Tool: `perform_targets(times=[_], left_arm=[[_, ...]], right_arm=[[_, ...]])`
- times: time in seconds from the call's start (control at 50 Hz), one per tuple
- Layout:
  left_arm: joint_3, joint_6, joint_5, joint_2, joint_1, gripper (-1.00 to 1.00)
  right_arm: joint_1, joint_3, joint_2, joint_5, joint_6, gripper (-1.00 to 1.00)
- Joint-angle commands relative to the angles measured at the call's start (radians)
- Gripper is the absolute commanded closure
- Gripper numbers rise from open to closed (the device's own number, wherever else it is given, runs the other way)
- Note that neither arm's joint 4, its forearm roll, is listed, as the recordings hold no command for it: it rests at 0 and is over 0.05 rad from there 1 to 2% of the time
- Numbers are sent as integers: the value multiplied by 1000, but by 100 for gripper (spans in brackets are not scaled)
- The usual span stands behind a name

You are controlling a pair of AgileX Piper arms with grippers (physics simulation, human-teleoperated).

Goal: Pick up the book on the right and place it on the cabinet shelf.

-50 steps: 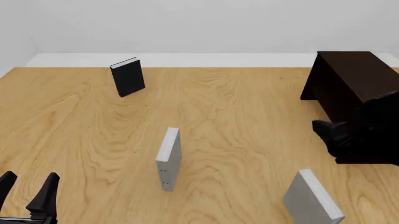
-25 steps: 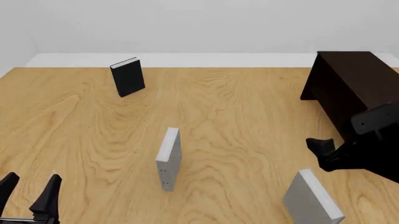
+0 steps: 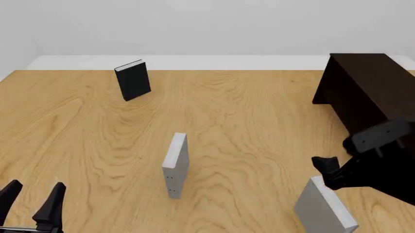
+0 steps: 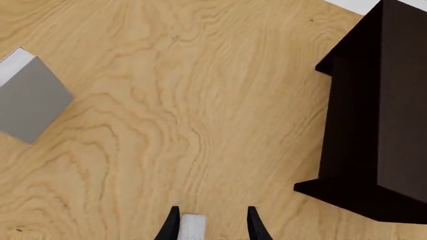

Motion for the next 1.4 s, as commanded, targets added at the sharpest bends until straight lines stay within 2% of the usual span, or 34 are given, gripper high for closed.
perform_targets(times=[0.02, 0.08, 0.3, 0.82, 1.18, 1.4], left_arm=[[0, -49, -12, 0, 21, -100], [0, -11, -11, 0, 5, -100], [1, 39, 6, 0, -18, -100], [0, 35, 10, 0, -15, -100], [0, 33, 14, 0, -24, -100], [0, 34, 18, 0, -26, -100]], right_arm=[[26, 22, -1, -3, 24, -100], [36, 28, -1, -6, 29, -100], [54, 70, 7, -36, 39, -100], [83, 161, 45, -106, 61, -100], [64, 177, 56, -106, 32, -100], [67, 191, 80, -123, 37, -100]])
